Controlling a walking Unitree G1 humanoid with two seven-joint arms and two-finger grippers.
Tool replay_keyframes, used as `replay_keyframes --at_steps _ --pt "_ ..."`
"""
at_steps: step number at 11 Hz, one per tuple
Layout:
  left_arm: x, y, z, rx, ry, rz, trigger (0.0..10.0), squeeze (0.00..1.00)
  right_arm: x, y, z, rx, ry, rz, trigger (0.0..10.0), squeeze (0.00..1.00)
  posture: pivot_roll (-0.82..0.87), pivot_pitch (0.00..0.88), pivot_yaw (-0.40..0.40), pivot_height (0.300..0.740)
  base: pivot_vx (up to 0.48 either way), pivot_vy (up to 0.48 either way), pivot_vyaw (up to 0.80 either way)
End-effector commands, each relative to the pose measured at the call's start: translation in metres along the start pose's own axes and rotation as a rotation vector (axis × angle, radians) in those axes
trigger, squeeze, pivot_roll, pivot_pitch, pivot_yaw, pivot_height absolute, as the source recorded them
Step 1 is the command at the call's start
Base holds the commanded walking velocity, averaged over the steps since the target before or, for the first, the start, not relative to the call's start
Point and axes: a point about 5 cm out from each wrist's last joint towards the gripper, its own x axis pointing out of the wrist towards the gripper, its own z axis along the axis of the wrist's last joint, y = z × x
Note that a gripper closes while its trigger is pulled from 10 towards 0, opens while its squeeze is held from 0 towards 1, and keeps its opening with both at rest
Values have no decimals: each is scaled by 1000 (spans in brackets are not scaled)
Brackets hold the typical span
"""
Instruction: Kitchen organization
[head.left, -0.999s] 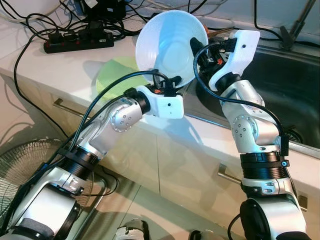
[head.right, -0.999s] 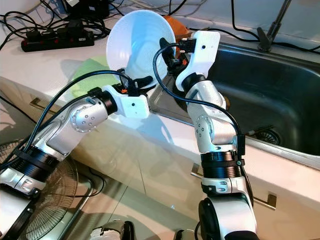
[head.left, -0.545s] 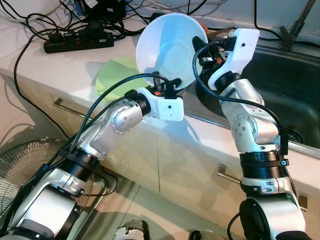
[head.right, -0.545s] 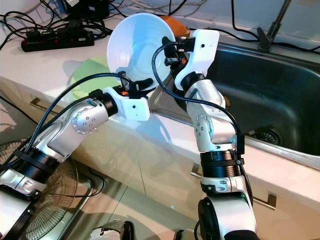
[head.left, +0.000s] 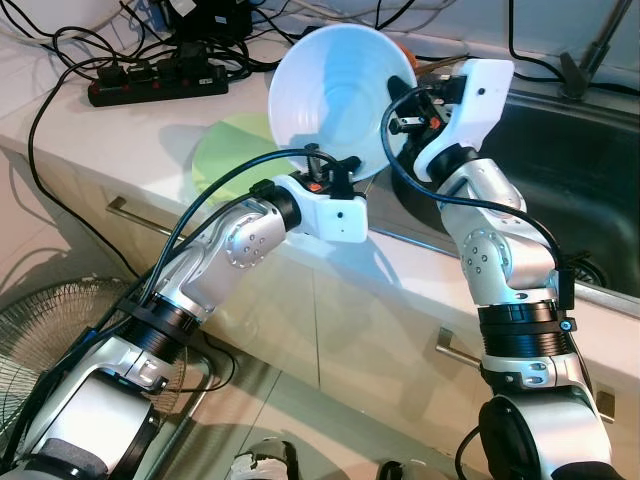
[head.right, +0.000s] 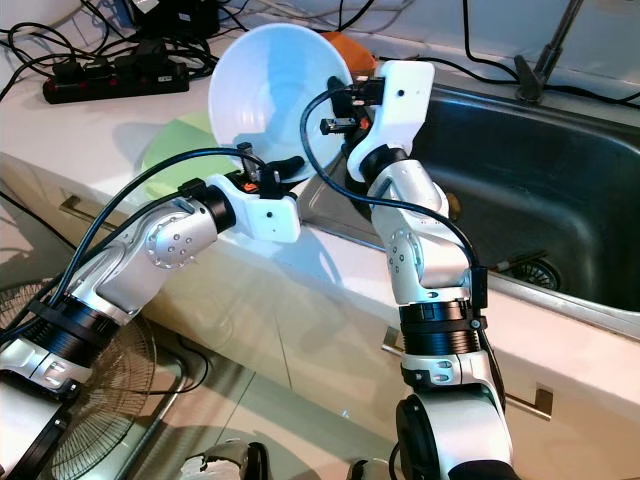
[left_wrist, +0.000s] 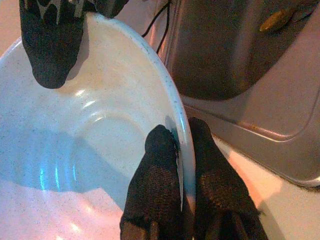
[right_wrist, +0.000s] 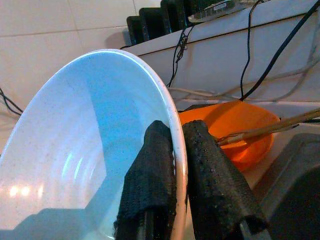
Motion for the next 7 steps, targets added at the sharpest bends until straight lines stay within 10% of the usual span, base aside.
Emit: replay_keyframes --at_steps 1,2,7 --pt "-1 12 2 17 -11 46 10000 267 2 3 5 5 -19 24 0 0 93 69 26 740 0 0 0" --pt "-1 13 2 9 -9 51 10000 1000 2 4 4 4 -16 28 0 0 95 69 25 740 0 0 0" --pt "-1 14 4 -11 -19 71 10000 1000 3 -3 1 -23 -8 -41 0 0 99 68 25 740 0 0 0"
